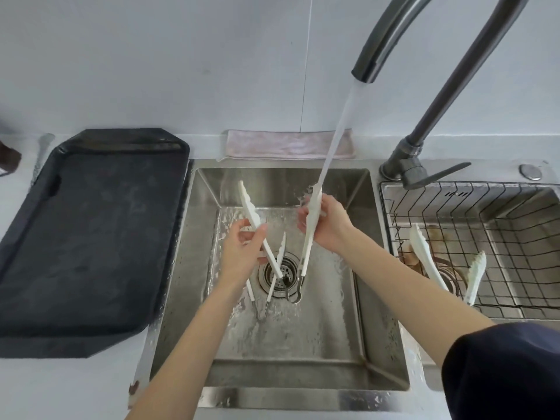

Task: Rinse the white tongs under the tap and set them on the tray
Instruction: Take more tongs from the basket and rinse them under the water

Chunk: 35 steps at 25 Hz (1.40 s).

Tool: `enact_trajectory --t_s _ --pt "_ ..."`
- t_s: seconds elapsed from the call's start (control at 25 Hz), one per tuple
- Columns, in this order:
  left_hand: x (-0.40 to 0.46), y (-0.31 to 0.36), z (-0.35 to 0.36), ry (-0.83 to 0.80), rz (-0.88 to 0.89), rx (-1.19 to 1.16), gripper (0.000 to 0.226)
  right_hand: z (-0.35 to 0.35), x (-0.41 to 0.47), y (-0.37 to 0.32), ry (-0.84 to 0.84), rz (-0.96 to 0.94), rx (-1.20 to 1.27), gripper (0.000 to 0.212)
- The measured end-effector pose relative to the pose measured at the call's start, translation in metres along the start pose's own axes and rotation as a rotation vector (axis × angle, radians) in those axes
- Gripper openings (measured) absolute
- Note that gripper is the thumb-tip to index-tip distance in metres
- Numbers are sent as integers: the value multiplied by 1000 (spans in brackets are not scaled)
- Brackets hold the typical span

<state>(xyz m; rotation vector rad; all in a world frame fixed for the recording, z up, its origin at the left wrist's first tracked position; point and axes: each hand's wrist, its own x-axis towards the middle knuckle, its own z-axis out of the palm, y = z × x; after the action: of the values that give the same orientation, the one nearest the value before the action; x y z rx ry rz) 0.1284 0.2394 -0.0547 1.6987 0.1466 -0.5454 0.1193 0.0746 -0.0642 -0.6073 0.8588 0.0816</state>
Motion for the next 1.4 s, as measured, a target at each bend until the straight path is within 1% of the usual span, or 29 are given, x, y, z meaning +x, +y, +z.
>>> enact_trajectory --t_s 0.12,0.24,0.4,0.48,0.72,0.84,0.96,1.12,1.2,1.32,1.4 --pt "-3 -10 5 -27 -110 -96 26 1 -8 -8 10 -3 -1 33" --pt "-5 -14 12 -53 -205 -186 15 6 -16 -15 26 -28 -82 42" --pt "-10 -16 19 -149 -231 -191 20 13 -23 -24 81 -44 -149 41" --pt "-10 -15 21 -174 -227 -194 21 17 -26 -26 77 -57 -155 39" --pt "-6 -9 34 -237 -241 -204 19 13 -45 -30 -66 -178 -185 29" --pt "-2 -6 45 -244 -252 -161 24 -3 -55 -16 -14 -200 -325 26" --pt "-1 -5 56 -280 -312 -163 29 -13 -62 -17 26 -224 -345 26" --pt "3 4 73 -359 -413 -279 28 -12 -71 -34 37 -352 -441 23" --pt "7 11 82 -378 -427 -262 29 -11 -74 -37 34 -439 -530 23" --pt "10 16 87 -409 -446 -281 32 -13 -74 -39 87 -554 -684 29" --pt "13 16 86 -413 -448 -322 35 -14 -71 -39 111 -620 -734 26"
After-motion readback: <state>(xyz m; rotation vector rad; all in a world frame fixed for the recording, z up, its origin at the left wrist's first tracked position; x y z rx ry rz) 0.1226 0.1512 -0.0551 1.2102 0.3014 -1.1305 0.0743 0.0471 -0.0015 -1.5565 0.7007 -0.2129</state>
